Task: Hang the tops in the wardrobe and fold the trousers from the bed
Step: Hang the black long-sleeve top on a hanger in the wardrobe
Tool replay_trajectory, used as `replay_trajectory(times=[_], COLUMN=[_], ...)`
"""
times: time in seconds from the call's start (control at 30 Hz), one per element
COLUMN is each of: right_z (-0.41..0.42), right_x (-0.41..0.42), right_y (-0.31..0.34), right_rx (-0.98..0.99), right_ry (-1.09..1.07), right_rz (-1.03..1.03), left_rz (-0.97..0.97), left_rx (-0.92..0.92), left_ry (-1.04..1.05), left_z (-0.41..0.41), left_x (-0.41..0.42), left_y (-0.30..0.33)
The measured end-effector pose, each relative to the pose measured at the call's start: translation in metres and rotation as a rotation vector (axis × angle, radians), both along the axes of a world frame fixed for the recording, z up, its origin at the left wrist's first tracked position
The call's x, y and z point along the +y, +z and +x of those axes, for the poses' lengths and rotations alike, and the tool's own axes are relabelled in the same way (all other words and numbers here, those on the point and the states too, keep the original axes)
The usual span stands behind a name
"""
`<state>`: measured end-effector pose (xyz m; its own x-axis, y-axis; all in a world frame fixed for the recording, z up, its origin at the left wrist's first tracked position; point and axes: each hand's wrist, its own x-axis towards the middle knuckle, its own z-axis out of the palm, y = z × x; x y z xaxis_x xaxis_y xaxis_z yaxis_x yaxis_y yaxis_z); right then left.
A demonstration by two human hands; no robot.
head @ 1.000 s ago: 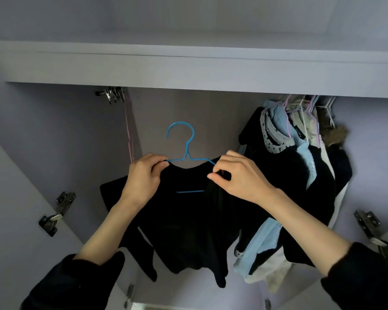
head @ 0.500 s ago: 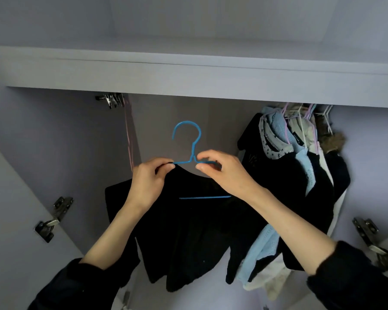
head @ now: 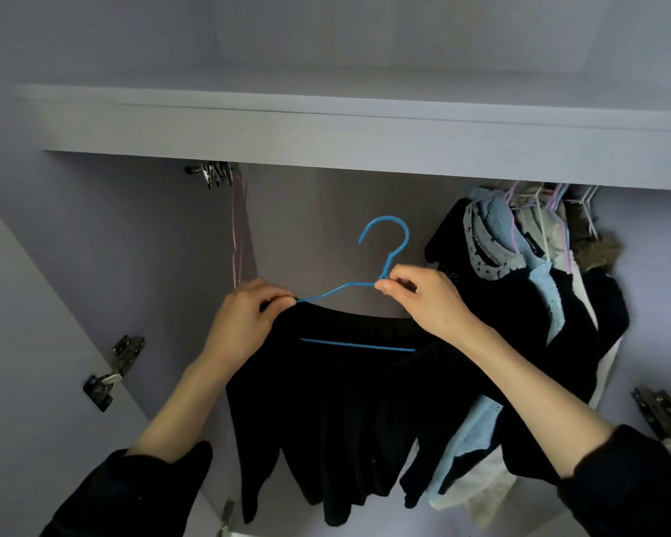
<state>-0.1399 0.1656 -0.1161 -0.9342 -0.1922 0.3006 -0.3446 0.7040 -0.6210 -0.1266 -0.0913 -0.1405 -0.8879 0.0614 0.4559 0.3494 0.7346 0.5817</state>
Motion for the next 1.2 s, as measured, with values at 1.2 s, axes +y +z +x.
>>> replay_trajectory(times=[1.2], right_z=[0.013], right_x=[0.072], right_y=[-0.038], right_rx=[-0.535], right_ry=[-0.009], right_rz=[-1.327], left_rz=[-0.561], left_rx=[0.812], left_ry=[0.053], left_z=[-0.014], left_x=[0.116], left_y=[0.073])
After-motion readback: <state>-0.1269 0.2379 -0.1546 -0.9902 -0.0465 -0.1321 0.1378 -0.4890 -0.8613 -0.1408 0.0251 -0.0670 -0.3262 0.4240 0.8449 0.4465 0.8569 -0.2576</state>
